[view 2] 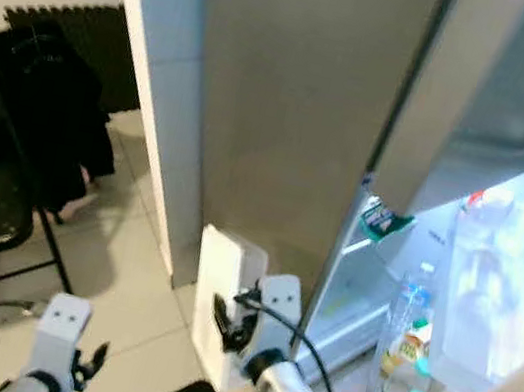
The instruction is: Restocking fridge
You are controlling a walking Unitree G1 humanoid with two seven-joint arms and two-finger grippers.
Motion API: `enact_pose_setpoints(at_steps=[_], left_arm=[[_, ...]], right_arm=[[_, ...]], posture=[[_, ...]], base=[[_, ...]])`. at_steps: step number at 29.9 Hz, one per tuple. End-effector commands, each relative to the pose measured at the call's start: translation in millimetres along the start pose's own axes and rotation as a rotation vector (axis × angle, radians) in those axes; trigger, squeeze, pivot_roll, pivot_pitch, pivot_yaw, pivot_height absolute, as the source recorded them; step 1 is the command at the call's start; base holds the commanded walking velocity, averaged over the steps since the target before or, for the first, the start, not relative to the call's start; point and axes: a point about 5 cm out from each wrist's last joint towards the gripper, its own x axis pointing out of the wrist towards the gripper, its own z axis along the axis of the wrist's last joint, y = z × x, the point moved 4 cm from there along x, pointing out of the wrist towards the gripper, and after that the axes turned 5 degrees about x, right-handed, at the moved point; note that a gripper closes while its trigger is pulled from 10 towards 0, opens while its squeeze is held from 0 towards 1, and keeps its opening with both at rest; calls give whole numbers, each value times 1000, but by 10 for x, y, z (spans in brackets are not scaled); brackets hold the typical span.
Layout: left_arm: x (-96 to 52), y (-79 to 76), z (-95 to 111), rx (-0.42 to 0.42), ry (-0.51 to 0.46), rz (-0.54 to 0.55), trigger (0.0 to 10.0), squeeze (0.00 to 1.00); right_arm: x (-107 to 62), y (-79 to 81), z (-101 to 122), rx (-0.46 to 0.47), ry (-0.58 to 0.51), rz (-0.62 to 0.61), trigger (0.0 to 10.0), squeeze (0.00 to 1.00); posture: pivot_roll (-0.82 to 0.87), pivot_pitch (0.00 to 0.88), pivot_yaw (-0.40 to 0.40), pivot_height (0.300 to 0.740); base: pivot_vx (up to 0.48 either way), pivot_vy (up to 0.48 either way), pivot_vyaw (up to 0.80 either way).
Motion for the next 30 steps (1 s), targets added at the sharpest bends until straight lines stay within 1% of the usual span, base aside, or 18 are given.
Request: enact_pose_setpoints(at_steps=[1, 25, 28, 30], left_arm=[[-15, 27, -56, 10, 19, 6, 10000, 0], [-15, -23, -77, 7, 22, -8, 10000, 0], [-12, -29, -75, 4, 23, -13, 10000, 0], [-11, -31, -72, 3, 22, -15, 10000, 0]], right_arm=[[10, 60, 21, 2, -18, 16, 10000, 0], [5, 52, -8, -2, -9, 20, 10000, 0], [9, 10, 11, -21, -16, -8, 10000, 0], [17, -67, 6, -53, -7, -59, 10000, 0]], posture=[[-74, 126, 51, 736], [-75, 118, 51, 736], [-75, 121, 52, 736], [-76, 121, 51, 736]], base=[[0, -341, 0], [0, -324, 0], [0, -311, 0], [0, -309, 0]])
